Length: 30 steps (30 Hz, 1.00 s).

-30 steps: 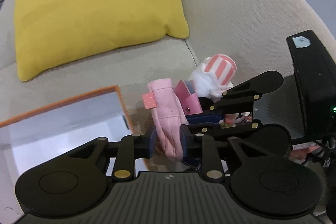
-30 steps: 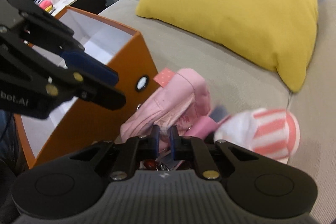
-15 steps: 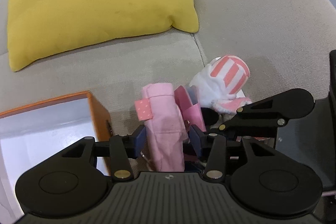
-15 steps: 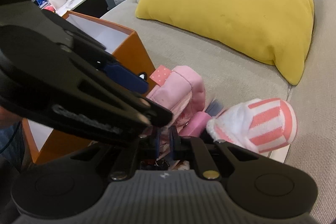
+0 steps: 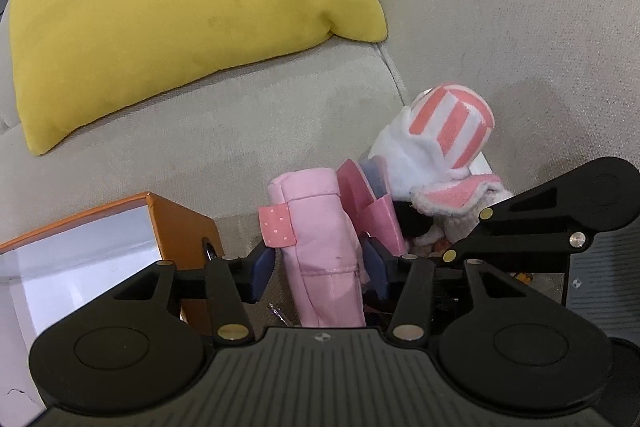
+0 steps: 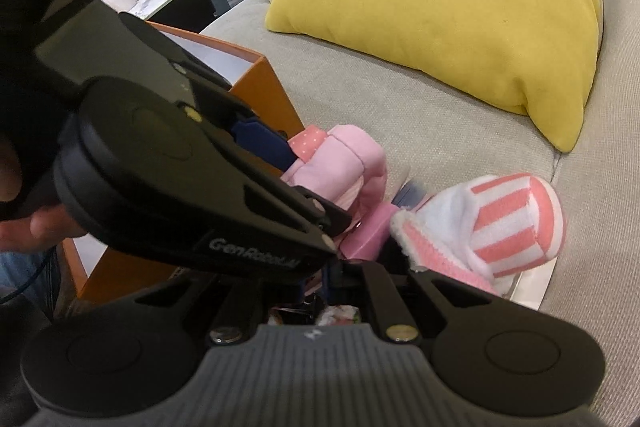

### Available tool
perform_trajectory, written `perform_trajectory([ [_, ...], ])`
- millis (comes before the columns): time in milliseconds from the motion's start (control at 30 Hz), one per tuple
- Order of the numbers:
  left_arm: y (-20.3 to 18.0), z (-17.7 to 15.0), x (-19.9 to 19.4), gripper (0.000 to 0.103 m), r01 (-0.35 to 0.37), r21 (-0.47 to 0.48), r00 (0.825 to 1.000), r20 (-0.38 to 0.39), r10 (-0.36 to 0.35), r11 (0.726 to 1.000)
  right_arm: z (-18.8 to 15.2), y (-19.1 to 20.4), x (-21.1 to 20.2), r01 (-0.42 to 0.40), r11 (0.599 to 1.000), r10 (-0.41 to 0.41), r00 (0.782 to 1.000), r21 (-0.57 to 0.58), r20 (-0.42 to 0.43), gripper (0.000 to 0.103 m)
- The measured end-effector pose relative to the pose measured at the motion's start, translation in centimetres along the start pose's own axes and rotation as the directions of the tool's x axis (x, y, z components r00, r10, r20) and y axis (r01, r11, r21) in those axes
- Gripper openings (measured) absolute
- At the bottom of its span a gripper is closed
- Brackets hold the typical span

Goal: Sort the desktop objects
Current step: 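Lift the pink backpack with the left tool while the right tool lifts the pink pouch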

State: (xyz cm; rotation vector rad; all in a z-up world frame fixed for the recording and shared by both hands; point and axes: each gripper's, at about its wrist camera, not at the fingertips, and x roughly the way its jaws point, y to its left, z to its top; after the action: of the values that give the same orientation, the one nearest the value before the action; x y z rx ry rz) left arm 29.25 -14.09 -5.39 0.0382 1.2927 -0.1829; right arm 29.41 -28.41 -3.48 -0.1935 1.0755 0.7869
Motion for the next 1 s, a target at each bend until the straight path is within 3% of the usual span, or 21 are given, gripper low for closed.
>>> perform_trajectory([
  [100,0.0,0.0,0.1,0.043,-0.028,0.009,1.0,0.008,0.028,1.0,0.1,-0.1,-0.3,-0.003,1.0,0.003,1.0,0.016,-0.004,0.003],
  [133,0.1,-0.1,0.1,0.041,-0.036,0.009,0.999,0.009,0.036,0.999,0.2,-0.2,-0.5,-0.003,1.0,0.003,1.0,0.026,-0.004,0.007],
  [300,0.2,-0.3,-0.3,0.038,0.024,-0.001,1.0,0.014,-0.024,1.0,0.4,-1.0,-1.8,0.069,0.995,-0.069,0.998,0.071,-0.005,0.011],
  [400,0.5,-0.3,-0.2,0.038,0.02,-0.016,1.0,0.015,-0.02,1.0,0.4,-1.5,-1.5,0.074,0.992,-0.074,0.997,0.103,0.0,0.013],
  [567,0.8,-0.5,-0.1,0.037,0.026,-0.041,1.0,0.006,-0.026,0.999,0.2,-2.0,-0.3,0.038,0.989,-0.039,0.999,0.142,0.008,0.015],
  [800,1.9,-0.3,0.2,0.037,0.074,-0.085,0.997,-0.006,-0.075,0.994,-0.1,-3.7,1.9,0.001,0.959,-0.003,1.0,0.282,0.007,0.028],
  [933,2.5,-0.4,-0.1,0.03,0.102,-0.12,0.995,0.011,-0.101,0.988,-0.1,-4.1,1.8,-0.036,0.945,0.03,0.999,0.324,0.024,0.03],
  [1000,3.0,-0.3,-0.5,0.026,0.102,-0.138,0.995,0.035,-0.098,0.985,0.1,-4.6,1.5,-0.066,0.931,0.054,0.998,0.359,0.044,0.04],
])
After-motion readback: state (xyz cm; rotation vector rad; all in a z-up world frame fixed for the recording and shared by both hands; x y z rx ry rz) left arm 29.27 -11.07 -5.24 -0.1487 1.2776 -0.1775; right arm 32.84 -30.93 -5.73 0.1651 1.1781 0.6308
